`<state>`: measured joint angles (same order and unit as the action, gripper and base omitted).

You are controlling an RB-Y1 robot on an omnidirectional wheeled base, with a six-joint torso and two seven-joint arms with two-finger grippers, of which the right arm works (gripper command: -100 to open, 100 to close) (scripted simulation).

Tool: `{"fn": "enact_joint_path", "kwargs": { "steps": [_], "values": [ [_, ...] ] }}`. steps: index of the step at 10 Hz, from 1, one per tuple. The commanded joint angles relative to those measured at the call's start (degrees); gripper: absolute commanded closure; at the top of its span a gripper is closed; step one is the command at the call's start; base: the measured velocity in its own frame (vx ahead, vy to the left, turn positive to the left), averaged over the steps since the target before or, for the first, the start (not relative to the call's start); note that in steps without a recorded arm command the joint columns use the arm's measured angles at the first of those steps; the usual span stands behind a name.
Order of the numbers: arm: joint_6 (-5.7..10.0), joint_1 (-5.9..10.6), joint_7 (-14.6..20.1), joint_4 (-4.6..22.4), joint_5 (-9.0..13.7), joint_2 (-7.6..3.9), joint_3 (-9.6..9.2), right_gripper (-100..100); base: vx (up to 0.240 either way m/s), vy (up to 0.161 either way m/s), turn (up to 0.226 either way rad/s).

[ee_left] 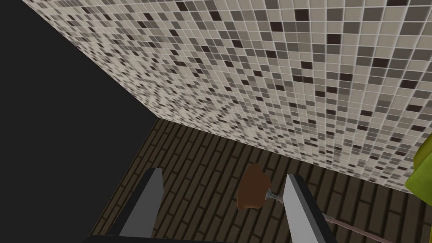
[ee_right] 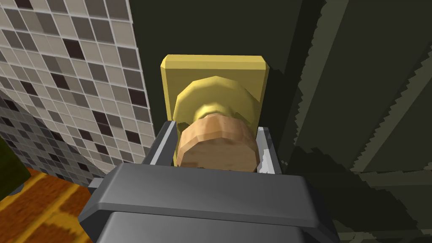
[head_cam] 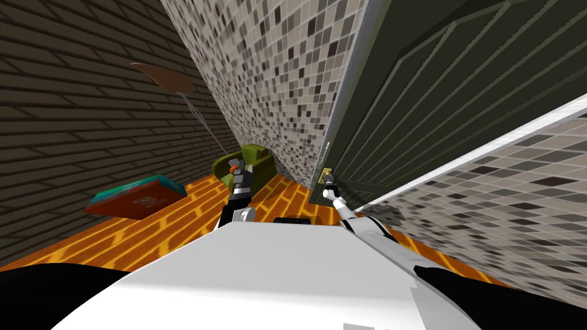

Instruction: Pull the door open

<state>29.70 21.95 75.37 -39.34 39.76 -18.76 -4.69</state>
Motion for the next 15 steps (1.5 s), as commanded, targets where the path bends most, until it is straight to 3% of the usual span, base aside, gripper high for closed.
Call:
{"fn": "enact_joint_path", "kwargs": {
  "steps": [1,4,15],
  "values": [
    [0.12,0.08,0.0,-0.1,0.0,0.17,-0.06,100,-0.009,0.002,-0.002],
    [-0.18,-0.26,1.5,-0.5,-0.4,-0.62,-1.6,100,-0.076,-0.073,0.076],
    [-0.92,-1.33,10.2,-3.9,-2.5,-4.54,-11.01,100,-0.201,-0.111,0.131]
  ]
}}
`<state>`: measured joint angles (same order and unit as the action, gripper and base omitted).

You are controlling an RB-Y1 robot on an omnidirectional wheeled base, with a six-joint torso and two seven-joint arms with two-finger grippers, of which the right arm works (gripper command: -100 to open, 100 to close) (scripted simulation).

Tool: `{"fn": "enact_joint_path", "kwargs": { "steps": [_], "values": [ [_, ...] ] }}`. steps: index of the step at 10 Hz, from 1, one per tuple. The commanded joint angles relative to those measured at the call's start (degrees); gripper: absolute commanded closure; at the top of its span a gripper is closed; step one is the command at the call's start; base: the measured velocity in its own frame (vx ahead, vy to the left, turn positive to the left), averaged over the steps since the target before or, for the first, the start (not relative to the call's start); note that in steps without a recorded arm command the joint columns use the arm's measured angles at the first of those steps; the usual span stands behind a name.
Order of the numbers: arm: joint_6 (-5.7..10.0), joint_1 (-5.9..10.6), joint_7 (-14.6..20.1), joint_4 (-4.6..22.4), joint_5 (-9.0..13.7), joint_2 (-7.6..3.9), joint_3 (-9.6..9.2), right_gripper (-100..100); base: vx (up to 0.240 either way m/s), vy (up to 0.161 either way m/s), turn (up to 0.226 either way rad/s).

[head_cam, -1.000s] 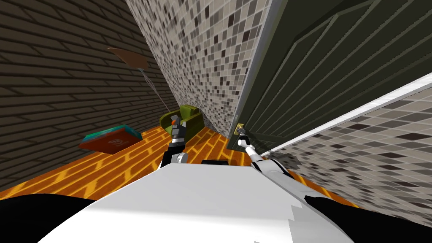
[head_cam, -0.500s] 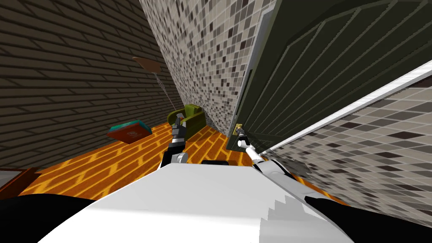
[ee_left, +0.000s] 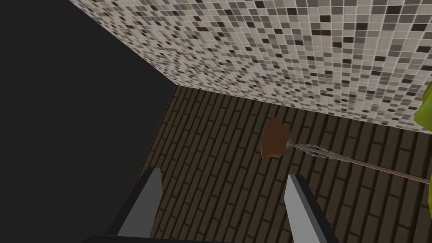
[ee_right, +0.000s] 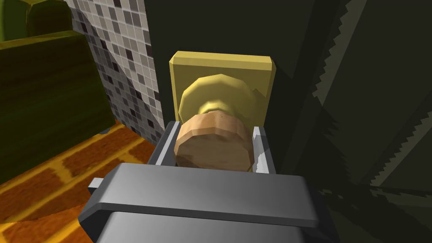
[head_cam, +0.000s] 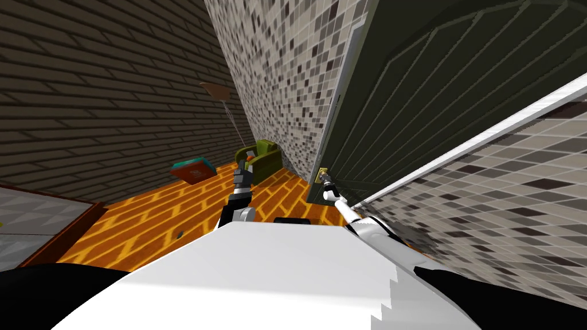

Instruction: Pull the door open

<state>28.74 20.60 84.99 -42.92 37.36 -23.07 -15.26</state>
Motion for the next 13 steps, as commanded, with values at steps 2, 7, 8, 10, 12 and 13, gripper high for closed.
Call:
{"fn": "enact_joint_path", "kwargs": {
  "steps": [2,7,8,10,12,13],
  "values": [
    [0.03,-0.33,1.3,-0.6,-0.3,-0.53,-1.6,100,-0.13,-0.043,0.047],
    [0.52,-0.8,4.4,-2.6,-1.1,-2.33,-5.54,100,-0.192,-0.107,0.081],
    [0.63,-0.91,5.1,-3.0,-1.3,-2.73,-6.41,100,-0.212,-0.092,0.081],
    [0.85,-1.11,6.5,-3.9,-1.6,-3.52,-8.13,100,-0.224,-0.094,0.066],
    [0.54,-1.33,6.4,-4.2,-1.6,-3.57,-8.22,100,-0.15,-0.076,0.038],
    [0.85,-1.75,7.7,-4.9,-2.0,-4.32,-9.81,100,-0.128,-0.072,0.069]
  ]
}}
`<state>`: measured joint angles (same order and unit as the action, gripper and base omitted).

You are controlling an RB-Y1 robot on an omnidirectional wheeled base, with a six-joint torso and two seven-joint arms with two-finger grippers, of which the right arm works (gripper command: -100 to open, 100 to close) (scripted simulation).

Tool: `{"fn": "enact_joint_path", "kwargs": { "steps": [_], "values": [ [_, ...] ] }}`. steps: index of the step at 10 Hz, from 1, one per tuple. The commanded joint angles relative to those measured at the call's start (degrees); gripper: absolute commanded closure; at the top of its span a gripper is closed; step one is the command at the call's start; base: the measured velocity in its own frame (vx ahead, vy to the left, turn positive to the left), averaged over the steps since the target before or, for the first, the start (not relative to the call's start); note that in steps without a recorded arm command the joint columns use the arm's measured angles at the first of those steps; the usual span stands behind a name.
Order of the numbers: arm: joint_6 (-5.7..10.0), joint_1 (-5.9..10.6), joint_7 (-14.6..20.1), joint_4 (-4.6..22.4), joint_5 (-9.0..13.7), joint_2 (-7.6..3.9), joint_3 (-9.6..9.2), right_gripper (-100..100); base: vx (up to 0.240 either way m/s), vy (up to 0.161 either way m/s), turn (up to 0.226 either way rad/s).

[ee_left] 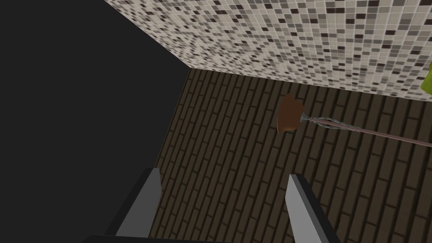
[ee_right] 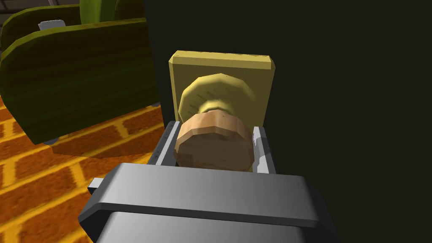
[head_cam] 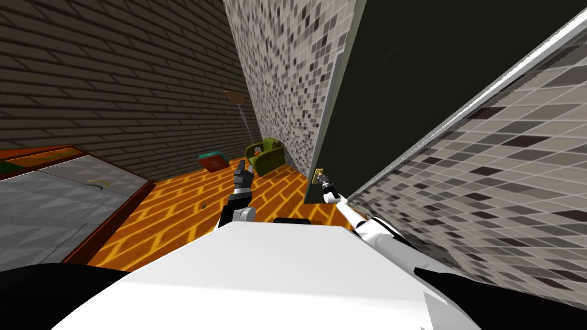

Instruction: Pull the door open

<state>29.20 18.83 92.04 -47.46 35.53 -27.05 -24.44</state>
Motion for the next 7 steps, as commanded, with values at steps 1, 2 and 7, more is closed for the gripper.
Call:
{"fn": "enact_joint_path", "kwargs": {
  "steps": [1,2,7],
  "values": [
    [0.54,-0.03,1.0,-0.6,-0.3,-0.61,-1.05,100,-0.179,-0.115,0.073],
    [0.88,-0.16,1.8,-1.1,-0.5,-1.21,-2.0,100,-0.162,-0.097,0.057],
    [2.36,-0.73,5.5,-3.3,-1.4,-3.88,-6.14,100,-0.159,-0.099,0.058]
  ]
}}
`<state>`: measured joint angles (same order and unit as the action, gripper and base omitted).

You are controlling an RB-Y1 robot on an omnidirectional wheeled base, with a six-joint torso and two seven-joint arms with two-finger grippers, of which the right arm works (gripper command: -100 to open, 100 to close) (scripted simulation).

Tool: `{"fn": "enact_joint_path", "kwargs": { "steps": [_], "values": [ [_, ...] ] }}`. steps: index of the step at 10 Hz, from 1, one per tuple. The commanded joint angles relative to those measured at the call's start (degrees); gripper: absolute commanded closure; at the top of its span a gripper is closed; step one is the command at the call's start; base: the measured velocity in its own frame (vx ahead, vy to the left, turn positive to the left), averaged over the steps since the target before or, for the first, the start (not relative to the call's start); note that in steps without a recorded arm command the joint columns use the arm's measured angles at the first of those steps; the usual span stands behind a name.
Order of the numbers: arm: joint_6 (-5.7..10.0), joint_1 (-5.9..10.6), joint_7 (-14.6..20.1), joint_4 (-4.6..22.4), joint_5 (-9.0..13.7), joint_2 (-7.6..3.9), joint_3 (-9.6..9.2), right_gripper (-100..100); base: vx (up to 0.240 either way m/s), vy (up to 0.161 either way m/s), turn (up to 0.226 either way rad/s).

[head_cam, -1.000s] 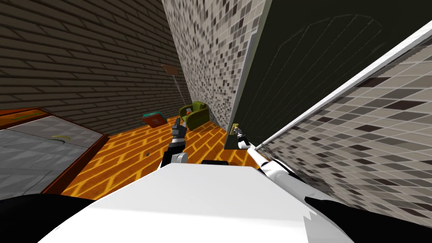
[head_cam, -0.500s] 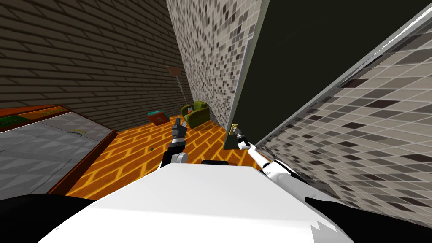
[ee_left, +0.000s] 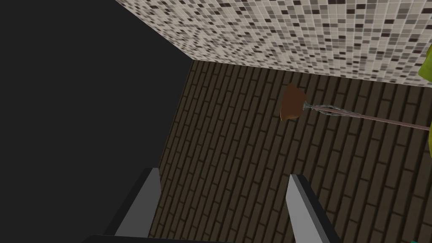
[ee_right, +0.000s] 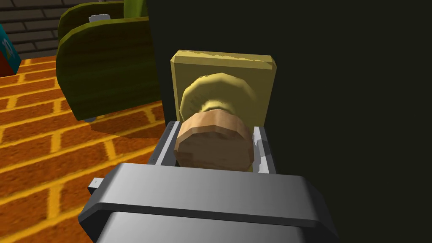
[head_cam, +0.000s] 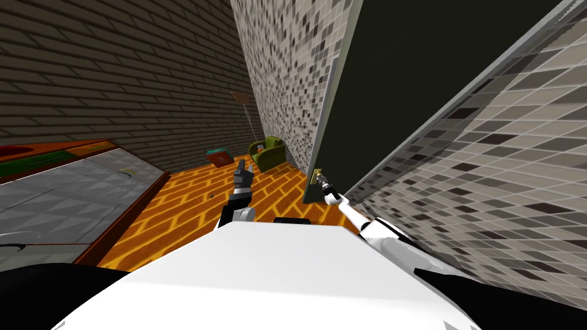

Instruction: Pull the door open

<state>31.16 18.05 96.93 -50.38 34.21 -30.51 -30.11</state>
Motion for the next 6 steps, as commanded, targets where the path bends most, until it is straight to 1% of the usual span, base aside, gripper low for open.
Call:
{"fn": "enact_joint_path", "kwargs": {
  "steps": [1,2,3,4,5,6],
  "values": [
    [0.69,-0.06,1.3,-0.8,-0.3,-0.95,-1.31,100,-0.17,-0.134,0.061],
    [0.92,-0.15,1.9,-1.2,-0.5,-1.38,-1.97,100,-0.174,-0.123,0.062],
    [0.57,-0.32,1.4,-1.1,-0.4,-0.99,-1.62,100,-0.081,-0.044,0.029],
    [1.22,-0.63,2.6,-1.7,-0.8,-1.93,-3.06,100,-0.108,-0.075,0.06],
    [1.51,-0.68,3.0,-1.9,-1.0,-2.29,-3.51,100,-0.158,-0.125,0.063],
    [2.16,-0.78,4.0,-2.4,-1.3,-3.1,-4.52,100,-0.172,-0.11,0.07]
  ]
}}
